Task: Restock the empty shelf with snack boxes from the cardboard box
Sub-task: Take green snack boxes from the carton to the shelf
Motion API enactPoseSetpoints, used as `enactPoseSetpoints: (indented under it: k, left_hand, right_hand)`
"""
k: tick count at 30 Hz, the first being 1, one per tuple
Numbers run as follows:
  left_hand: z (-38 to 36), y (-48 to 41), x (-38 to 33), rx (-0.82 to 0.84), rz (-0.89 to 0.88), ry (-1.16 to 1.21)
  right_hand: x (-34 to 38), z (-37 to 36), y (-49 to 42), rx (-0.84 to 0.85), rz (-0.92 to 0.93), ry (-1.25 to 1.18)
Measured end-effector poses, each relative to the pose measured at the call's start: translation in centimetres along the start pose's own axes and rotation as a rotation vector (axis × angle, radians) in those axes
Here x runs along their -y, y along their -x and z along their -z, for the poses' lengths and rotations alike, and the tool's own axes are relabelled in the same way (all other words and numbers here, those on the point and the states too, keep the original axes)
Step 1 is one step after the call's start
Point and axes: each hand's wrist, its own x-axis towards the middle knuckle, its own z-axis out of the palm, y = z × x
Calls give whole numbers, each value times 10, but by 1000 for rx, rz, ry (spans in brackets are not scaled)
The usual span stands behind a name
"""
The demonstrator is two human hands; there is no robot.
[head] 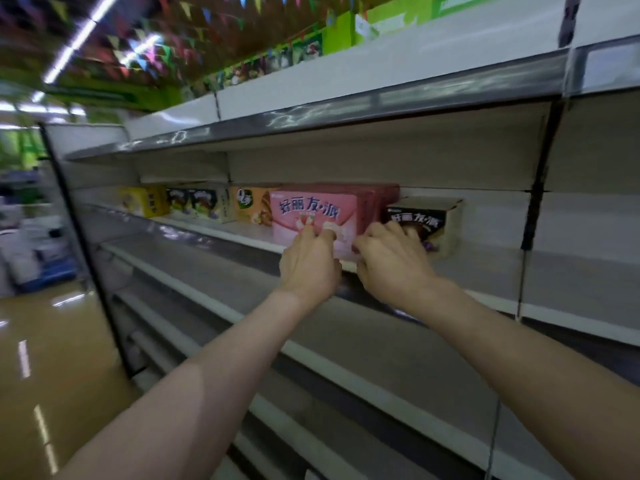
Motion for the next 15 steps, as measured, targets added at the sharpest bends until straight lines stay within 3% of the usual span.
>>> enactPoseSetpoints:
  k: [9, 15]
  left_hand:
    - [64, 130, 72, 118, 348, -173]
    - [112, 227, 127, 212, 627, -310]
  right_hand:
    - [111, -3, 55, 144, 372, -202]
    - [214, -5, 95, 151, 652, -356]
